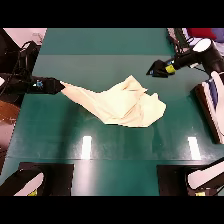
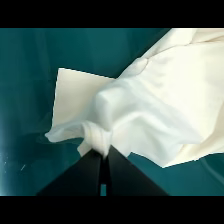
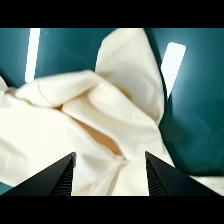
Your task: Fold the shirts.
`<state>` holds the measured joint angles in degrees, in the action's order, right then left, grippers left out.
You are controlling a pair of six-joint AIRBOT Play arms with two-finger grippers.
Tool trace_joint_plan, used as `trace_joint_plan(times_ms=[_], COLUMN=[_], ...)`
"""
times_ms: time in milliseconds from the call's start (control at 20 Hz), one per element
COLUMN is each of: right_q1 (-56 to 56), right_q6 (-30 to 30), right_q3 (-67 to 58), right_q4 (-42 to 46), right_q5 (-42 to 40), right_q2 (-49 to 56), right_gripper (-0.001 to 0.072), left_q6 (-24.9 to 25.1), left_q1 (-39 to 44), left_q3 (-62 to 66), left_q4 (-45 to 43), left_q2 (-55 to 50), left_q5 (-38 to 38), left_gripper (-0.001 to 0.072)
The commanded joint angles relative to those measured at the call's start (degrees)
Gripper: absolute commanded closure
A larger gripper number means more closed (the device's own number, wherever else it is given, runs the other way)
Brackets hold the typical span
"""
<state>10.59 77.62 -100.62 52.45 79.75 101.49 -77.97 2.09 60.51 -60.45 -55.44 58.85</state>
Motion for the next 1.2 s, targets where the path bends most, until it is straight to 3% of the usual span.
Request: trace_joint_plan(times_ms=[0, 100, 250, 700, 800, 950, 1000, 1150], right_q1=[1.01, 3.76, 6.64, 8.0, 8.26, 8.22, 8.22, 7.87], right_q6=[-10.08, -14.64, -16.68, -16.11, -16.15, -16.15, -16.15, -15.5], right_q3=[6.62, 7.58, 5.92, -0.28, -0.35, -0.35, -0.33, -0.35], right_q4=[-0.87, -0.81, -0.09, 2.84, 4.55, 4.66, 4.66, 4.81], right_q5=[3.5, -0.26, -4.68, 7.54, 7.63, 7.15, 6.86, 4.68], right_q2=[-3.06, -3.28, -1.01, 9.2, 9.11, 8.5, 8.07, 3.56], right_gripper=[0.0225, 0.0225, 0.0225, 0.023, 0.032, 0.0648, 0.0701, 0.0702], left_q6=[-0.02, -0.04, -0.04, 0.07, 0.42, 0.42, 0.39, 0.07], left_q1=[0.0, 0.0, 0.0, 0.0, 0.0, 0.0, 0.0, 0.0], left_q3=[-0.04, -0.04, -0.04, -0.04, -0.04, -0.04, -0.04, 1.77], left_q4=[-0.07, -0.07, -0.07, -0.09, -0.09, -0.24, -0.26, -0.94], left_q2=[-0.02, -0.02, -0.02, -0.02, -0.02, -0.02, -0.02, 0.39], left_q5=[-0.17, -0.15, 0.0, 0.13, 0.15, 0.15, 0.15, -0.35], left_gripper=[0.0682, 0.0681, 0.0681, 0.0681, 0.0682, 0.0681, 0.0681, 0.0682])
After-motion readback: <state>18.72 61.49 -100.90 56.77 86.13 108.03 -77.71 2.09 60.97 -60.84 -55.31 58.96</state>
